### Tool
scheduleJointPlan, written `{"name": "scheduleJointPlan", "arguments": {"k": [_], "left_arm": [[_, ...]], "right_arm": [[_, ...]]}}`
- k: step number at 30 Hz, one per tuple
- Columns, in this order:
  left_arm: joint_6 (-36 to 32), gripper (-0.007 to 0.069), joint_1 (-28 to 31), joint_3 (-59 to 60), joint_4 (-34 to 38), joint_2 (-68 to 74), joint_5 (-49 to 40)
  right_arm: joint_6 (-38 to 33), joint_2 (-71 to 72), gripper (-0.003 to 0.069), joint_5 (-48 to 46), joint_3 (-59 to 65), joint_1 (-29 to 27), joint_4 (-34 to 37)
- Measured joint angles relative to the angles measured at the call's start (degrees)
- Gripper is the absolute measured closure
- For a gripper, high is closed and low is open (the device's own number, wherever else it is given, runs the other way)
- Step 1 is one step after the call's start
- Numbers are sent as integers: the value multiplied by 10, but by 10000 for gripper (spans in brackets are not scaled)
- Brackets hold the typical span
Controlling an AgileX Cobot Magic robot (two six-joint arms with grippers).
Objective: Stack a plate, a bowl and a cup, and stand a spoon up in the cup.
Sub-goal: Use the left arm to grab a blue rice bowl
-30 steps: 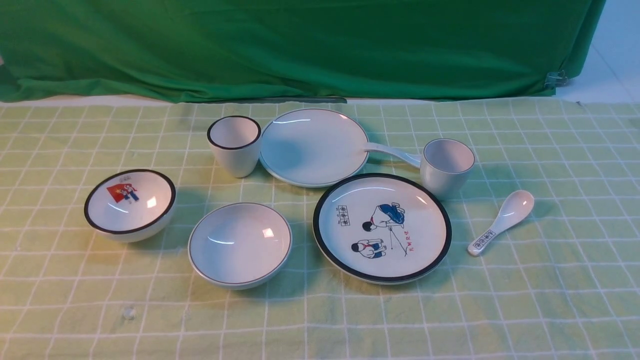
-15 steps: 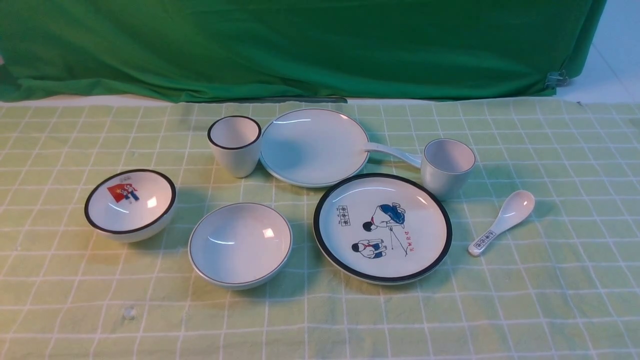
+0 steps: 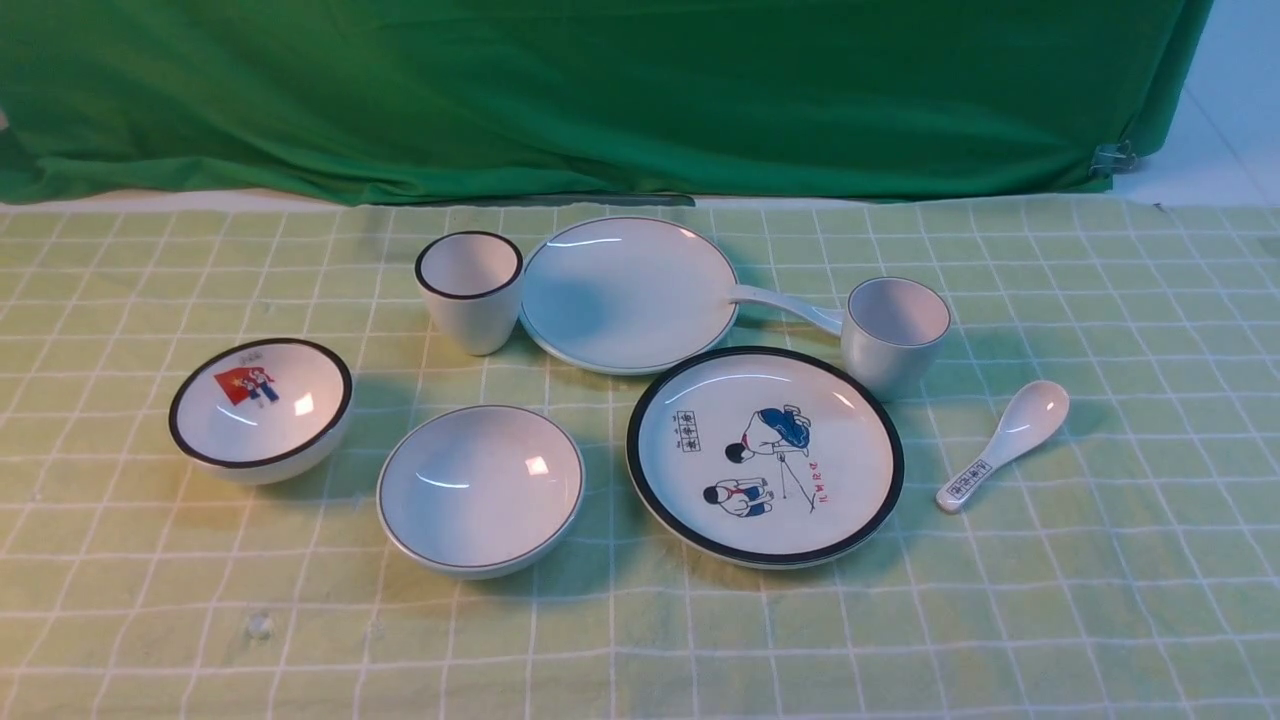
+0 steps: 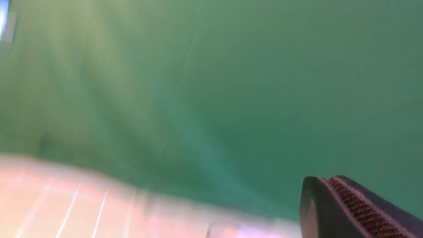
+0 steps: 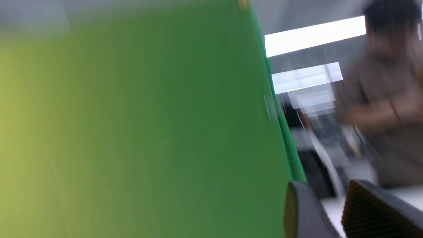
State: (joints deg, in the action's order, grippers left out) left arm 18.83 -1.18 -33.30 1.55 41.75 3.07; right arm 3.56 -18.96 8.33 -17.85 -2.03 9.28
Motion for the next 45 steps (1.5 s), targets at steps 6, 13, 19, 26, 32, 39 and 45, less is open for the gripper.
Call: {"name": "scheduleJointPlan", "arguments": {"k": [6, 13, 19, 26, 32, 39, 45], "left_arm": [[-34, 606, 0, -76, 68, 171, -242], [-166, 578, 0, -122, 189, 322, -437], [-195, 431, -23, -137, 210, 388, -423], [-154, 177, -97, -145, 175, 429, -376], [-78, 111, -102, -146, 110, 447, -317], [-63, 205, -102, -182, 98, 516, -282], [-69, 442, -102, -209, 91, 556, -282]], "right_arm": [[-21, -167, 435, -156, -39, 20, 0], [-136, -339, 618, -368, -115, 118, 8], [-166, -473, 640, -418, -183, 216, 38], [-174, -528, 638, -445, -204, 271, 57], [-174, -529, 636, -444, -206, 277, 58], [-174, -530, 628, -443, -206, 279, 59], [-174, -530, 622, -442, -206, 279, 59]]}}
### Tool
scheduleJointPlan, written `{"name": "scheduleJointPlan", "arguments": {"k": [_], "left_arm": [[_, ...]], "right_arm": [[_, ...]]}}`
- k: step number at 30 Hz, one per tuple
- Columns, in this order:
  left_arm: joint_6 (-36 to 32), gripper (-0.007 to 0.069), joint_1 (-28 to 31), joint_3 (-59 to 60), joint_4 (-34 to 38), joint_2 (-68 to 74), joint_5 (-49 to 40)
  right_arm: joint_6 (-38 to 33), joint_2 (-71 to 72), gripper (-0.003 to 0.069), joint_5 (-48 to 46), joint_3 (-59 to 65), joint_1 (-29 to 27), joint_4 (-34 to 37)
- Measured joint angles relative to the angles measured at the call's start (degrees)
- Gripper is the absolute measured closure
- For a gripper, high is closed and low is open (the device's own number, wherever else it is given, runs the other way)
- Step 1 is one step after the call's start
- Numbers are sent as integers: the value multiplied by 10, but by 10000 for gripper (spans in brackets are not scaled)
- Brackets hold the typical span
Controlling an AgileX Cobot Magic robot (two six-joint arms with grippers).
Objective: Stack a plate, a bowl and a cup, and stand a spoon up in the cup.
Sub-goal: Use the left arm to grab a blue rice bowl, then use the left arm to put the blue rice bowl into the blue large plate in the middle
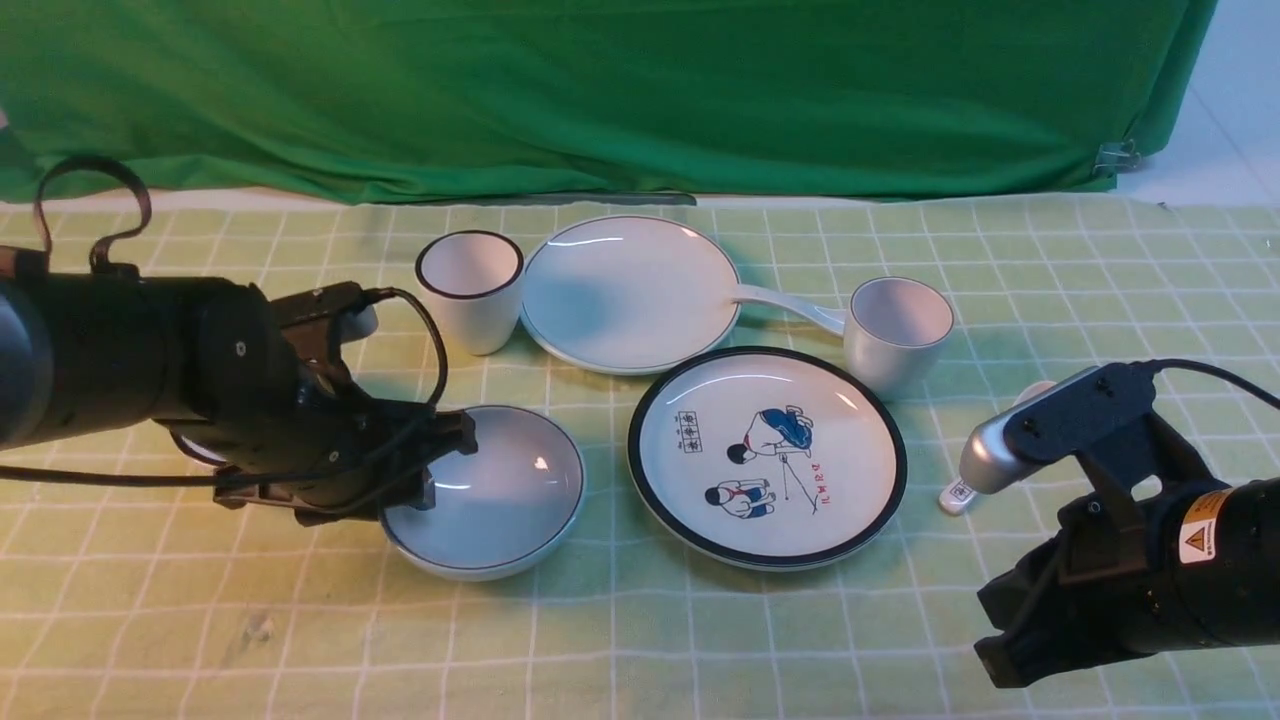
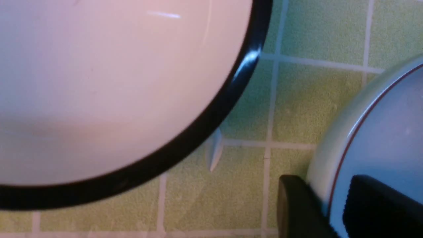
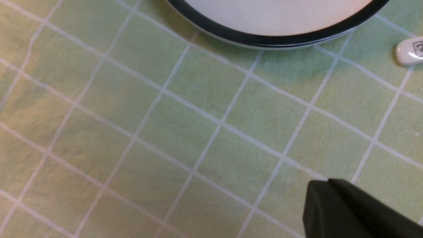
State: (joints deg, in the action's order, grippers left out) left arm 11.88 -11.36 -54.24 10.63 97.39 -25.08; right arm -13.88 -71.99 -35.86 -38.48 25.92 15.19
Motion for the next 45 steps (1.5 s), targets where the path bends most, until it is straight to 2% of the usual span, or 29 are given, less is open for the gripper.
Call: {"name": "scheduleJointPlan", "arguments": {"k": [1, 2, 3, 5, 10, 12, 16, 20, 21, 25, 28, 34, 40, 45], "left_arm": [[-3, 498, 0, -4, -2, 0, -4], [-4, 507, 0, -5, -2, 0, -4], [-12, 568, 0, -17, -1, -1, -16], [-35, 591, 0, -36, 11, -1, -39], [-107, 596, -5, -116, 62, 0, -91], [-115, 596, -9, -139, 67, 3, -91], [-119, 597, -34, -259, 68, 43, -78], [-123, 597, -49, -412, 39, 138, -92], [-123, 597, -49, -412, 39, 143, -94], [-109, 597, -50, -560, -44, 254, -147], [-104, 597, -51, -618, -74, 311, -169], [-104, 597, -51, -662, -81, 370, -164], [-105, 572, -51, -671, -106, 383, -160], [-106, 441, -51, -673, -127, 383, -168]], "right_arm": [[0, 0, 622, 3, 0, 0, 0], [0, 0, 622, 3, 0, 0, 0], [-1, 0, 622, 6, 0, 0, 0], [-3, 0, 622, 14, 0, 0, 0], [-5, 0, 617, 34, 0, 0, 0], [-5, 0, 615, 37, 0, 0, 0], [-7, 0, 609, 50, 0, 0, 0], [-9, 0, 606, 60, 0, 0, 0], [-9, 0, 606, 61, 0, 0, 0], [-11, 0, 606, 62, 0, 0, 0], [-11, 0, 603, 62, 0, 0, 0], [-13, 0, 601, 66, 0, 0, 0], [-14, 0, 599, 68, -1, 0, 0], [-14, 0, 589, 69, -1, 0, 0]]}}
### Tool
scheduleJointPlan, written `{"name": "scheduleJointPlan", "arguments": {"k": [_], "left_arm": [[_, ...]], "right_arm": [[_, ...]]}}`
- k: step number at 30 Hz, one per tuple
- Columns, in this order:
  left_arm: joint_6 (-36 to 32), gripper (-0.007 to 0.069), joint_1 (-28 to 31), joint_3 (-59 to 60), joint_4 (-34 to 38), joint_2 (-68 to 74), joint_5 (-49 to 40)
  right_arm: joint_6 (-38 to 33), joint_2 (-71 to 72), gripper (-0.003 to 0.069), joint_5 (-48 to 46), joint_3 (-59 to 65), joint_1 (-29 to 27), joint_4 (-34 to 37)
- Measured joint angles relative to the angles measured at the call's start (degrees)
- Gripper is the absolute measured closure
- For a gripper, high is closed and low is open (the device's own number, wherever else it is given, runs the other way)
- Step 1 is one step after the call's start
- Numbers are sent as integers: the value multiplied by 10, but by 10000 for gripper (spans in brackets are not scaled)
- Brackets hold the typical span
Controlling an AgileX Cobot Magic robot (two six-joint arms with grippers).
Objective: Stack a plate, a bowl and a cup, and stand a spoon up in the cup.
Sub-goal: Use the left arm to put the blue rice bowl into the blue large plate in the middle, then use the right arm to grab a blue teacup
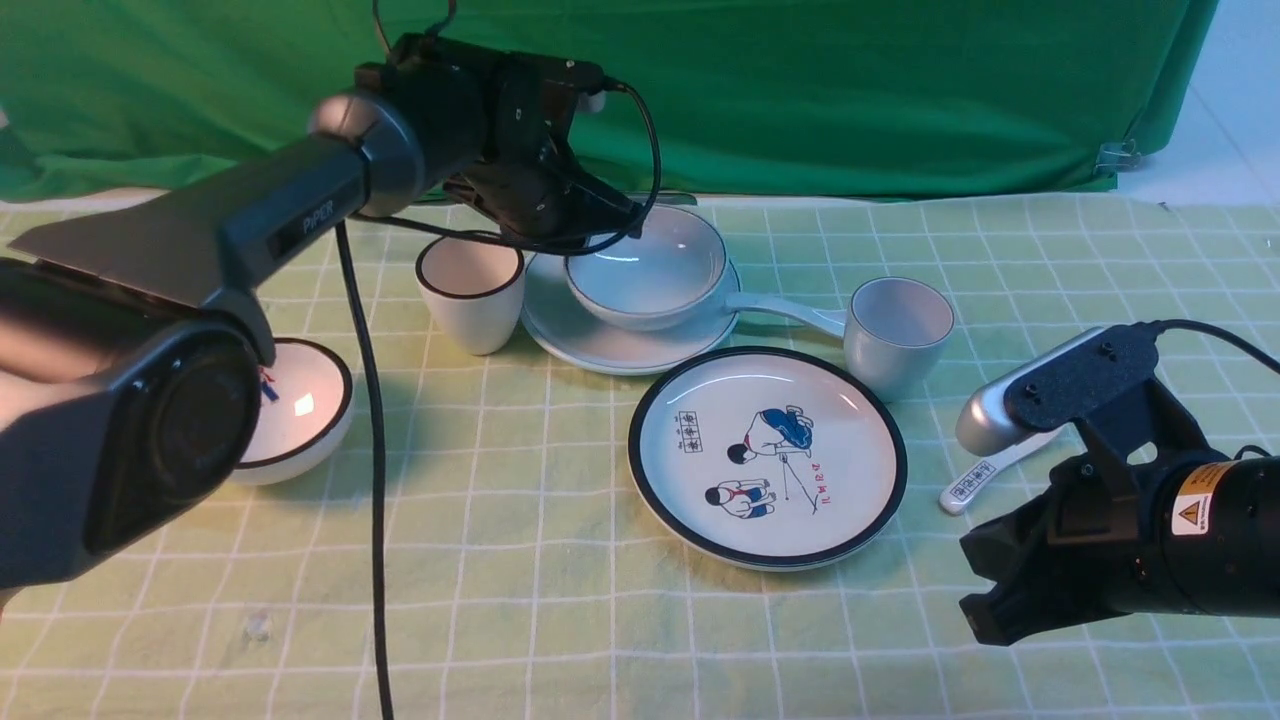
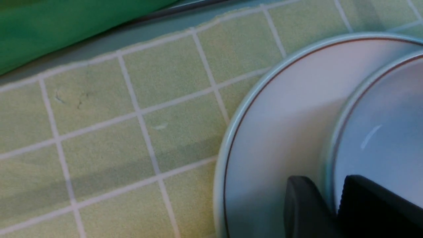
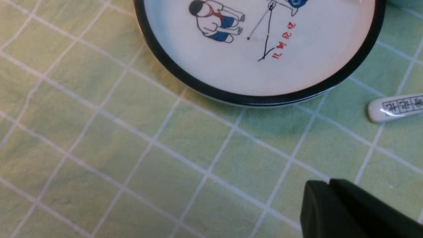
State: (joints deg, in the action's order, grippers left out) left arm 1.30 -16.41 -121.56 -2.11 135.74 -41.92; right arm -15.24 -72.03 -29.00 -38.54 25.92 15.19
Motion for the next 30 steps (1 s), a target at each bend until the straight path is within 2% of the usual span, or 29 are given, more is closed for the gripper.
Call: {"name": "scheduleJointPlan", "arguments": {"k": [3, 6, 9, 11, 12, 13, 15, 17, 24, 28, 30], "left_arm": [[0, 316, 1, 0, 0, -3, -11], [0, 232, 1, 0, 3, -16, -21], [0, 171, 1, 1, 6, -62, -27], [0, 167, 1, 1, 6, -106, -27], [0, 176, 1, 1, 6, -139, -27], [-4, 188, 1, 1, 6, -162, -27], [-13, 232, 1, 1, 6, -216, -37], [-13, 295, 1, 0, 12, -269, -58], [-82, 575, 2, 36, 137, -416, -198], [-92, 614, 2, 129, 201, -474, -220], [-101, 622, 2, 227, 222, -530, -195]], "right_arm": [[1, 0, 584, 0, 0, 0, 0], [1, -1, 554, -1, -1, 0, 0], [1, -11, 456, -32, -27, 0, -4], [1, -30, 380, -50, -56, 0, -14], [1, -50, 316, -60, -86, 0, -27], [1, -62, 284, -63, -104, -1, -36], [3, -90, 232, -67, -148, -9, -51], [10, -128, 209, -72, -195, -31, -57], [30, -253, 194, -99, -363, -122, -65], [30, -318, 195, -110, -433, -141, -66], [30, -368, 195, -118, -475, -143, -65]]}}
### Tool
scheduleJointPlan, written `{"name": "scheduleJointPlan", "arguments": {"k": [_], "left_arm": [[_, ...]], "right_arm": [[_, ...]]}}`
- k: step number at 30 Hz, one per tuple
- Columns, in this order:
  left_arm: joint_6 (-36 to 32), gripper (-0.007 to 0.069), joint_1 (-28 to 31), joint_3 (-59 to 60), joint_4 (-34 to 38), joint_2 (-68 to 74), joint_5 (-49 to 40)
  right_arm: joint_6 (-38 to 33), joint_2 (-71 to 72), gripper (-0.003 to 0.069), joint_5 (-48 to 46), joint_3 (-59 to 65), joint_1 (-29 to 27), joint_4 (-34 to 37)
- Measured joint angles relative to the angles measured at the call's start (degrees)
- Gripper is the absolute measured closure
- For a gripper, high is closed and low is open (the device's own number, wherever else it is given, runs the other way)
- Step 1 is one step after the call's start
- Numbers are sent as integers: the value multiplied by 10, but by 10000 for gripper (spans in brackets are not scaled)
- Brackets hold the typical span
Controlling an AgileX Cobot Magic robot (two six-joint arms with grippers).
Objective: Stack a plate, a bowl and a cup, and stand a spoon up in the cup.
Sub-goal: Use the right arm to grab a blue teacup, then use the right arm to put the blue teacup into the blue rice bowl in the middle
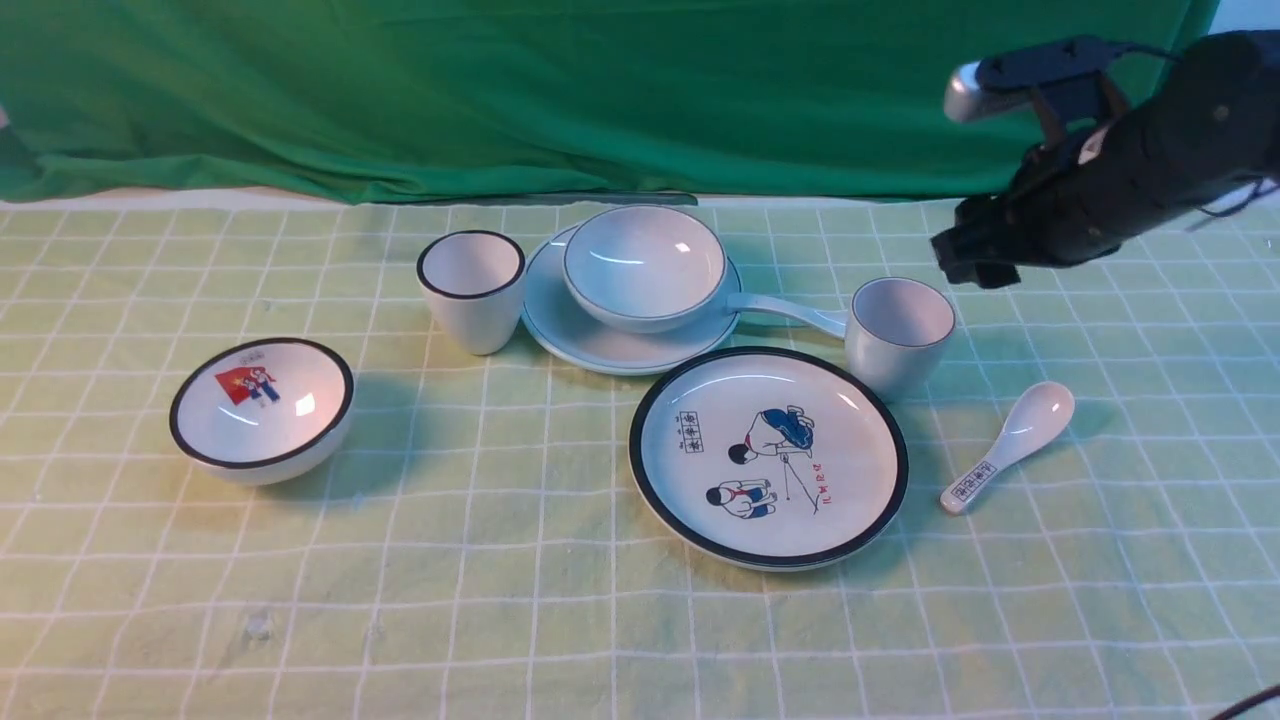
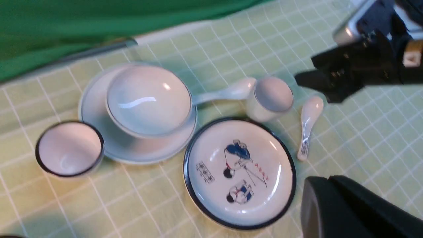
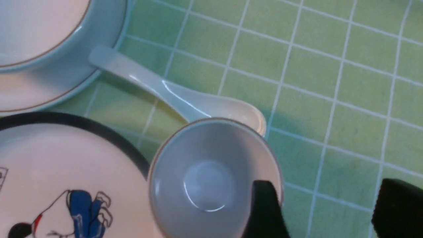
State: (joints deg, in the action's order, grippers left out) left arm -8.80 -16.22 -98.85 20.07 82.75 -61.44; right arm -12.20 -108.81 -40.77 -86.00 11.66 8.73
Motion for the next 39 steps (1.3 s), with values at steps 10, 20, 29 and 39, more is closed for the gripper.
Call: {"name": "scheduleJointPlan", "arguments": {"k": [10, 20, 29, 39], "left_arm": [[8, 623, 0, 307, -104, -210, 93], [20, 615, 0, 573, -172, -383, 177], [20, 615, 0, 678, -156, -396, 353], [20, 615, 0, 678, -127, -396, 374]], "right_arm": [[-19, -85, 347, -34, -41, 0, 1], [-37, -86, 572, -134, -154, 7, -2], [-37, -124, 572, -134, -322, 107, 0], [-27, -247, 572, -139, -437, 146, 1]]}}
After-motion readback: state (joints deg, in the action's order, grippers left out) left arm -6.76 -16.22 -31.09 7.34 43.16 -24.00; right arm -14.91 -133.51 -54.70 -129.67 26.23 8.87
